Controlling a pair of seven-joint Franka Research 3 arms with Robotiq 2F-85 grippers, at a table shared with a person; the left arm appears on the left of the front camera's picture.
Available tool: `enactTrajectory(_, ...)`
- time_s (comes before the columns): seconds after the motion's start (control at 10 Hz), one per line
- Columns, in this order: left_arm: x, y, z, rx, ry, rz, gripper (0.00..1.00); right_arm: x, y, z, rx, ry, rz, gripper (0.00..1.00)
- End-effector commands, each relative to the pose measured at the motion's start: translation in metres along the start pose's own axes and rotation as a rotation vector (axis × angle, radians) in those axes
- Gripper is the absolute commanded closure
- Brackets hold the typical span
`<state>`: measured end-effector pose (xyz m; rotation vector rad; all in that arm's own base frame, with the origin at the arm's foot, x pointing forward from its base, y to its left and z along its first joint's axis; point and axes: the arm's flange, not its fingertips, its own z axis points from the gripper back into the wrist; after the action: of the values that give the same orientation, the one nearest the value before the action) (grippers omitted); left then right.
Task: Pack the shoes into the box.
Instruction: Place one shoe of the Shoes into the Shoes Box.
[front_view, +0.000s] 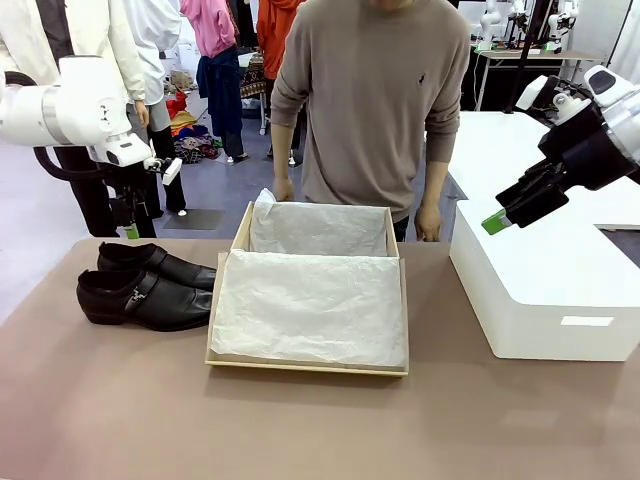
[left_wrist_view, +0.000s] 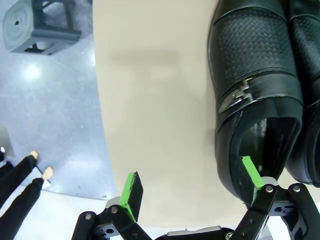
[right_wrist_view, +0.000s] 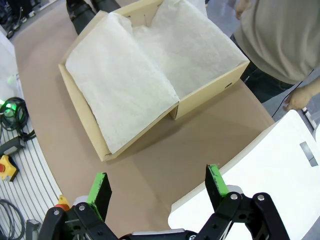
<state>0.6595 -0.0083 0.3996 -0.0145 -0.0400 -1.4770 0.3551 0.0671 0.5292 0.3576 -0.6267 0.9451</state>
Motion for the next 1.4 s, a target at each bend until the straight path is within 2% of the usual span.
enactTrajectory(0.0,0.001,-0.017,-0.001,-0.033,-0.008,-0.037,0.0,0.0,-0.001,-0.001,0.007,-0.012,0.002,0.0)
enactTrajectory(0.9,-0.011,-0.012,-0.038,-0.087,0.002,-0.031,0.0,0.0,-0.001,-0.001,0.007,-0.012,0.002,0.0)
enactTrajectory(1.3,-0.01,-0.011,-0.053,-0.173,-0.001,-0.06,0.0,0.0,-0.001,-0.001,0.007,-0.012,0.002,0.0)
